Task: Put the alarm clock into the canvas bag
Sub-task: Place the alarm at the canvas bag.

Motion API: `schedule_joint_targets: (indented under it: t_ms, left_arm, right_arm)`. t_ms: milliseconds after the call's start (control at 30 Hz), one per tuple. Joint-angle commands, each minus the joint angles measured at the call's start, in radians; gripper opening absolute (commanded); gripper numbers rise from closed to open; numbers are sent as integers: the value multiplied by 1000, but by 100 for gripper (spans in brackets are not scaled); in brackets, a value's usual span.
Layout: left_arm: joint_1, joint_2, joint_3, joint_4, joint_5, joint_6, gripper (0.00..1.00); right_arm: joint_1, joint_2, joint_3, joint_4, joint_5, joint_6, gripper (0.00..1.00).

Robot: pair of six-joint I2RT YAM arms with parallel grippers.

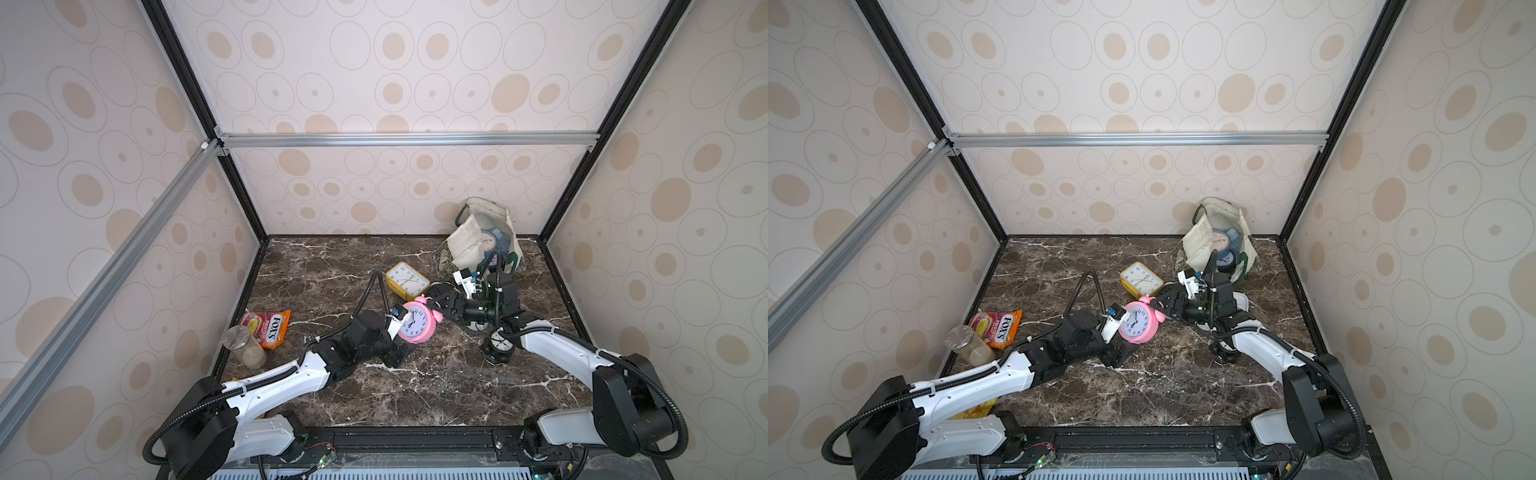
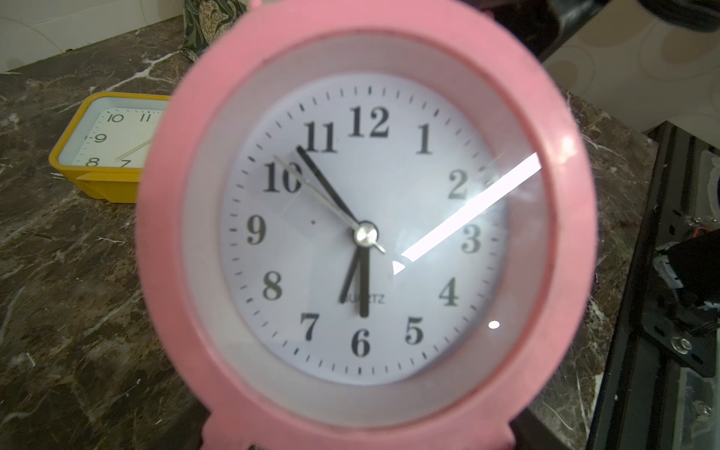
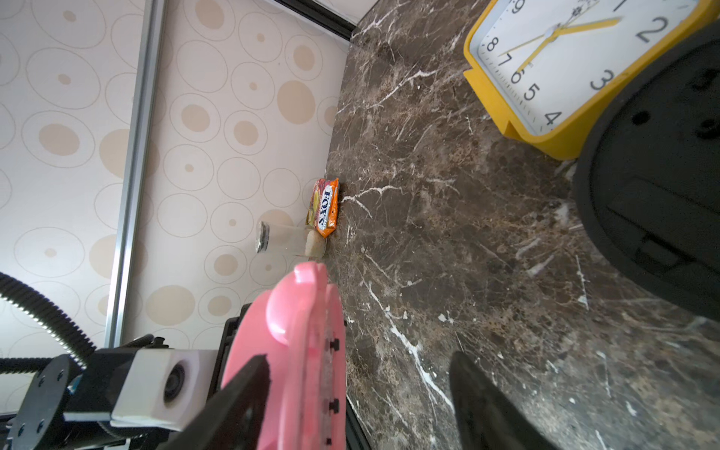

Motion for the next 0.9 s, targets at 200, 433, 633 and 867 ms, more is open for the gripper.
schedule_joint_targets:
  t_ms: [200, 433, 633, 867]
  left_arm:
    - [-17, -6, 13, 35, -23, 42, 60]
    - [-18, 15, 19, 26, -23, 43, 60]
    - [-19, 25, 21, 24, -28, 43, 60]
    - [-19, 29, 24, 22, -31, 38, 60]
  right_arm:
    - [7, -5, 50, -47, -3, -31, 52]
    - [7, -5, 53, -60, -2, -37, 41]
    - [8, 2, 55, -63, -3, -36, 28]
    - [8, 6, 58, -69, -2, -40, 16]
